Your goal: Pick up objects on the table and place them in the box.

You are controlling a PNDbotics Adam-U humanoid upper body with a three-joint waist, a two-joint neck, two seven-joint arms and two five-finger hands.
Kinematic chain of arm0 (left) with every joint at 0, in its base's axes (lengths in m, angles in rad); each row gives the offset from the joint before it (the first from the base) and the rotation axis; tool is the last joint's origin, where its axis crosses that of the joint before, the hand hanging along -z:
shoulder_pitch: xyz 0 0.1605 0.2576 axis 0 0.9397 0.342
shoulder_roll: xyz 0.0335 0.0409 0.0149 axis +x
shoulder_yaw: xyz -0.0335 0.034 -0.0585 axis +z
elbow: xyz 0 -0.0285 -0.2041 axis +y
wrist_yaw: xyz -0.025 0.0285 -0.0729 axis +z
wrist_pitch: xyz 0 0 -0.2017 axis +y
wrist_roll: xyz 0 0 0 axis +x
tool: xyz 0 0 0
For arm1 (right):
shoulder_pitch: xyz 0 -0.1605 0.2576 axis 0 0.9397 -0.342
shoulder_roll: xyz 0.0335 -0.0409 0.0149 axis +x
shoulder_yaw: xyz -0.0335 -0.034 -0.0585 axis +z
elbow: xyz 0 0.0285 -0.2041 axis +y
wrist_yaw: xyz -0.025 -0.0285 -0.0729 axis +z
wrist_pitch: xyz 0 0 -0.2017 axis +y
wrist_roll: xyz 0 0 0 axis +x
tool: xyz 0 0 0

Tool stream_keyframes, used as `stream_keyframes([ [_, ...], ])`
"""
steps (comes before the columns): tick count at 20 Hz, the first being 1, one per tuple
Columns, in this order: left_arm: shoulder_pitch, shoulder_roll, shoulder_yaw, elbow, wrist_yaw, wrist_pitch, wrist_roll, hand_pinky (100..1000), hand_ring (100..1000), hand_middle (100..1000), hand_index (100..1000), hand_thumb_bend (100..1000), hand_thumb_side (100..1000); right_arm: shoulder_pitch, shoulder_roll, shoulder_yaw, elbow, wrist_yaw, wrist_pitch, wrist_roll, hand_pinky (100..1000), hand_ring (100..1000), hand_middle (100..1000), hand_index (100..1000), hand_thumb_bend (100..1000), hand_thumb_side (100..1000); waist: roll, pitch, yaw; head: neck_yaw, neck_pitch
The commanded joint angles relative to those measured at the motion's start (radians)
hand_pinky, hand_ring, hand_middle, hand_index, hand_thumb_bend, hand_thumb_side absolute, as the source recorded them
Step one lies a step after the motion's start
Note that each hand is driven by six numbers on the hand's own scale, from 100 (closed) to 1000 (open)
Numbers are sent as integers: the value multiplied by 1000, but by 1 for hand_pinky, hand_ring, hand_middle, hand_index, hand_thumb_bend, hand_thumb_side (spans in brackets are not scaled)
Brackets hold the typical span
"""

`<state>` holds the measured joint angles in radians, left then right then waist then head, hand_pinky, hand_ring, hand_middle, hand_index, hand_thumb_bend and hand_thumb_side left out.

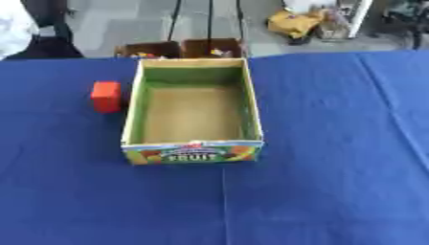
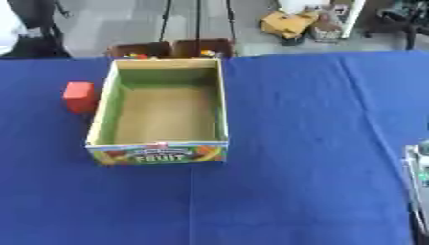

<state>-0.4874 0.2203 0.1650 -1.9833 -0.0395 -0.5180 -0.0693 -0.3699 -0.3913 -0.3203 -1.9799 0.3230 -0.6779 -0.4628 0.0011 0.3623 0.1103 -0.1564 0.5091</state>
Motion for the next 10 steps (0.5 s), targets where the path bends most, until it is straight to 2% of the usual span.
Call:
stream_keyframes([
  [1,-7,32,9,-17,1,-1,-1,677,814,839,994,100,937,-7,-15,-8,-20,-5,-4,-8,656,792,575,792,100,1000,9,-23,2,4,-6],
  [4,-2,72,10,-17,-9,-10,1,678,816,841,996,100,908,-5,-19,-7,-20,-5,-5,-7,655,791,575,790,100,1000,12,-25,1,4,0],
  [10,19,218,-8,-17,-30,-9,10,675,811,841,999,100,889,-4,-27,-4,-20,-4,-6,-2,656,791,574,790,100,1000,23,-24,-6,12,21],
])
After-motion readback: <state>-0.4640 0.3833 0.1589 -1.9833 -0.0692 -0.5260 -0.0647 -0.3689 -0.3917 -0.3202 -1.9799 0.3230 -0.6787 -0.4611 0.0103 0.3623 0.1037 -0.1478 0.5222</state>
